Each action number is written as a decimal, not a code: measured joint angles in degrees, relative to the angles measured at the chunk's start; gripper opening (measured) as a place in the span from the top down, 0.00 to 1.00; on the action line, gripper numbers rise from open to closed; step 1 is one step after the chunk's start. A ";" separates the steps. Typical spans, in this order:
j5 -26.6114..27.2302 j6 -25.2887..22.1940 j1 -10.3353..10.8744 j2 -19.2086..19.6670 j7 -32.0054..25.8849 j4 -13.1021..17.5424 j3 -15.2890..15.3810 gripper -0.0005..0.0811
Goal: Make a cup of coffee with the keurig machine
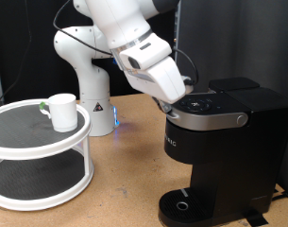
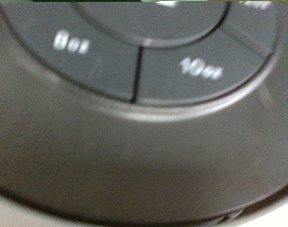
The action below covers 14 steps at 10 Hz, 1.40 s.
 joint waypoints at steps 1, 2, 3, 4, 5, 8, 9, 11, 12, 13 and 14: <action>1.15 -1.69 0.00 -0.19 -0.11 1.24 -0.29 0.99; 1.62 -3.30 0.00 -0.49 -0.13 2.21 -0.75 0.99; 1.16 -3.12 -0.14 -0.47 -0.11 2.06 -0.83 0.99; 0.45 -2.92 -0.15 -0.36 -0.10 1.78 -0.77 0.99; -0.42 -2.35 -0.15 -0.18 -0.09 1.38 -0.65 0.99; -1.93 1.49 -0.15 0.36 -0.09 -1.56 -0.07 0.99; -2.18 2.56 -0.15 0.35 0.09 -1.81 -0.02 0.99; -2.56 2.90 -0.15 0.35 0.48 -1.89 0.00 0.99; -2.55 2.91 -0.15 0.35 0.48 -1.89 -0.01 0.99; -2.43 2.91 -0.15 0.33 0.43 -1.91 -0.03 0.99; -2.20 2.91 -0.15 0.32 0.25 -1.94 -0.08 0.99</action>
